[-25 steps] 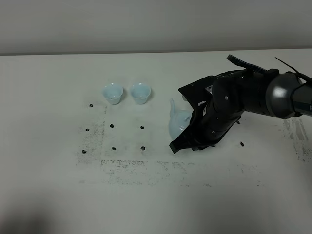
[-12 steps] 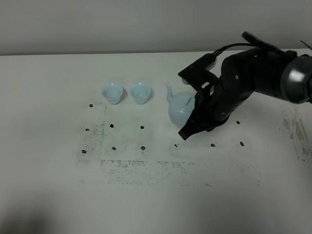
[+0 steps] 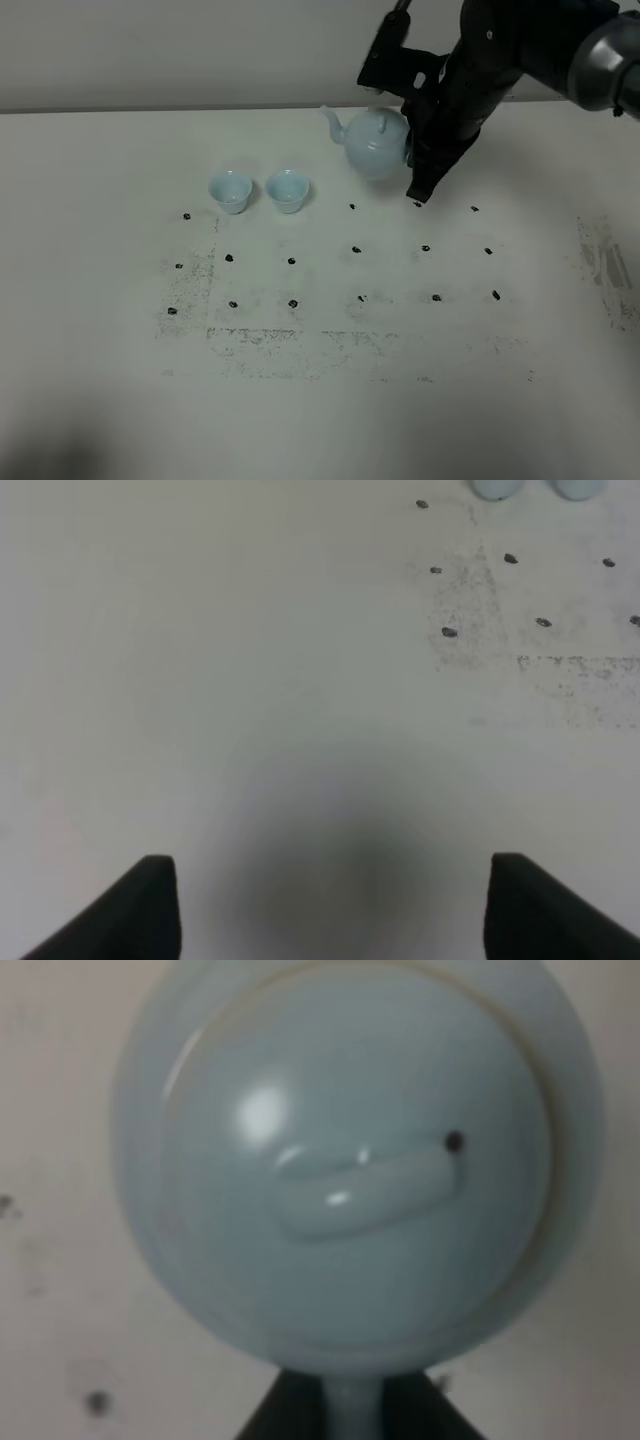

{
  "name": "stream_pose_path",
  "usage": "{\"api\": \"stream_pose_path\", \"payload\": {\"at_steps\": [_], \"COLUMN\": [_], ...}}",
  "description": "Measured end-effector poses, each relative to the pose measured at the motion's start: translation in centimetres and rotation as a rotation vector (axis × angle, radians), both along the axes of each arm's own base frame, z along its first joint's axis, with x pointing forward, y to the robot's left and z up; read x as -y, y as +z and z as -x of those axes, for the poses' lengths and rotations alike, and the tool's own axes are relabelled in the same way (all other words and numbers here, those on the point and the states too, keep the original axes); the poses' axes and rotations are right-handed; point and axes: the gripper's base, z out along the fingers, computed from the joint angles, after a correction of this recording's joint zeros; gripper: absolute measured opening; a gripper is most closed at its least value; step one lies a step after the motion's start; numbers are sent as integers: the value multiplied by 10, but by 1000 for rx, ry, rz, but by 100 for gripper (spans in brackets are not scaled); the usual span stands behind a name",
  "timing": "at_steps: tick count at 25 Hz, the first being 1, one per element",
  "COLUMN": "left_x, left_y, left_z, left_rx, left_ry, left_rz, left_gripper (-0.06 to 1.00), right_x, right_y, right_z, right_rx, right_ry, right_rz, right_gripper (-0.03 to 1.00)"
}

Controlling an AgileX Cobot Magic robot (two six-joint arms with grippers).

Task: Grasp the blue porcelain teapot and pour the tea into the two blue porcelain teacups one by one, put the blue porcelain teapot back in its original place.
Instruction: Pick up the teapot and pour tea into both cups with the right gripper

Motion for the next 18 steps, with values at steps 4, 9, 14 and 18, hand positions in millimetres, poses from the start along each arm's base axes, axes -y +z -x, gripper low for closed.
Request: {"api": "stream_pose_path", "payload": {"at_steps": [4,9,14,18], "left_x": [0,0,0,0], "left_y": [0,0,0,0], "left_z": [0,0,0,0], "left_rx": [0,0,0,0], "left_ry": [0,0,0,0], "left_rz": [0,0,0,0], "left_gripper": [61,61,61,61], "right_x": [-8,-21,-30,-32], "right_y": [7,5,-10,-19], "right_z": [-33,-63,-80,-84], "right_rx": [87,187,249,276], "right_ry": [160,348,432,517], "right_rz": [66,109,105,145], "right_gripper": [4,4,4,4]}}
